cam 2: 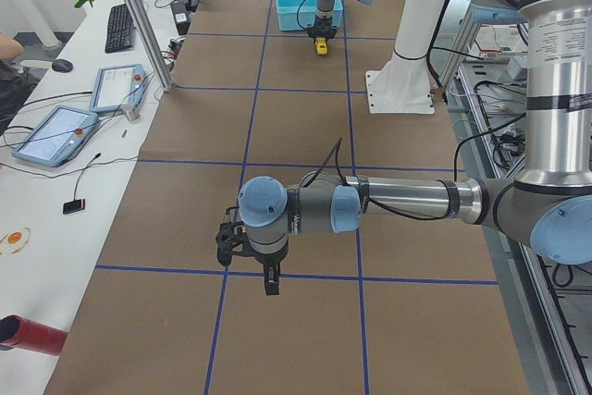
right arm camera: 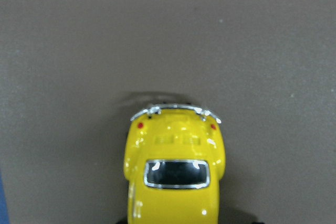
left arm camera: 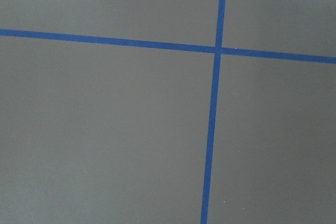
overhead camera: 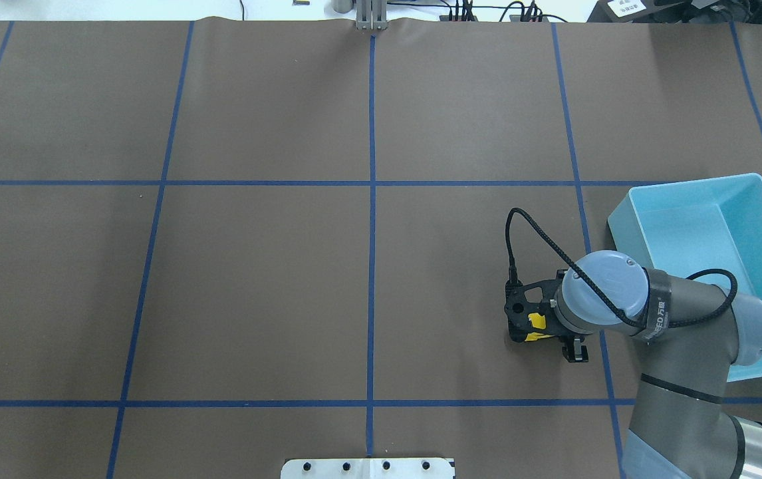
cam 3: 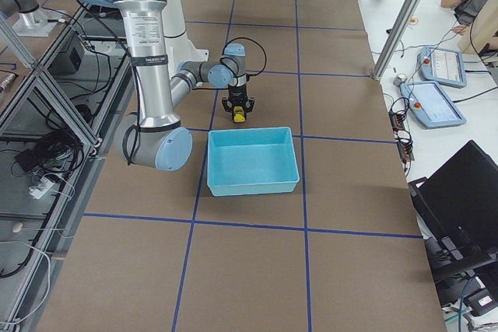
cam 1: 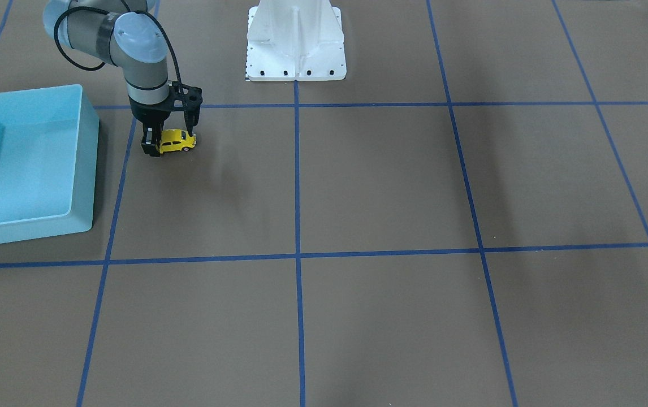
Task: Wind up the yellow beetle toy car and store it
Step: 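Lift the car with the right gripper and carry it over the bin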
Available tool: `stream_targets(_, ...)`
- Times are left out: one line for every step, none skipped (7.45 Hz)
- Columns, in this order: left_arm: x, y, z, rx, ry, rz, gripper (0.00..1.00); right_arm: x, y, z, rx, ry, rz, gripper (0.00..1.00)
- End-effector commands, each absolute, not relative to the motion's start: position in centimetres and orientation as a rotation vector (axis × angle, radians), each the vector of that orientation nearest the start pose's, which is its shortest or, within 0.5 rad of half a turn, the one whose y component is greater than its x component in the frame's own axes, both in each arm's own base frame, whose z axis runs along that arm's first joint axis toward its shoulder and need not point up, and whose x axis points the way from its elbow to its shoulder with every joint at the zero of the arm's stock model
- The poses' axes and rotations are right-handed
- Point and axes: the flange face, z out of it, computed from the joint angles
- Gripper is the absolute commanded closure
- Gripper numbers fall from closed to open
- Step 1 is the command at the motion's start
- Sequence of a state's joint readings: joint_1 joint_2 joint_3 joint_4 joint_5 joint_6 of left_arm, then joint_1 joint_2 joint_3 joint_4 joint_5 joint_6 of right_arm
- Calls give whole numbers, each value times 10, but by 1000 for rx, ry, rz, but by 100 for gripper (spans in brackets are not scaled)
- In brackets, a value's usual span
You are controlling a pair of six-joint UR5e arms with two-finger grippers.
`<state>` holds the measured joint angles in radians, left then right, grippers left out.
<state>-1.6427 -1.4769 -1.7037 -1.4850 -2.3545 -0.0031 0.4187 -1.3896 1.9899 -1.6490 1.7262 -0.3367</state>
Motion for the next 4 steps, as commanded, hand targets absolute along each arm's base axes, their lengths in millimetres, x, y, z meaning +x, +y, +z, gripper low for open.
stream_targets(-95,-443,645,-17,782,-89,0,-410,-339,372,449,-363,-1444,100)
stream_targets(-95,-444,644,-14,782,-88,0,-385,-355,360,466,-353,-1406,100)
stream_targets(-95,-444,645,-16,782,-87,0,-360,-373,357,463,-334,-1357,100)
stream_targets(-95,-444,645,-16,782,-87,0,-341,-388,364,444,-344,-1315,100)
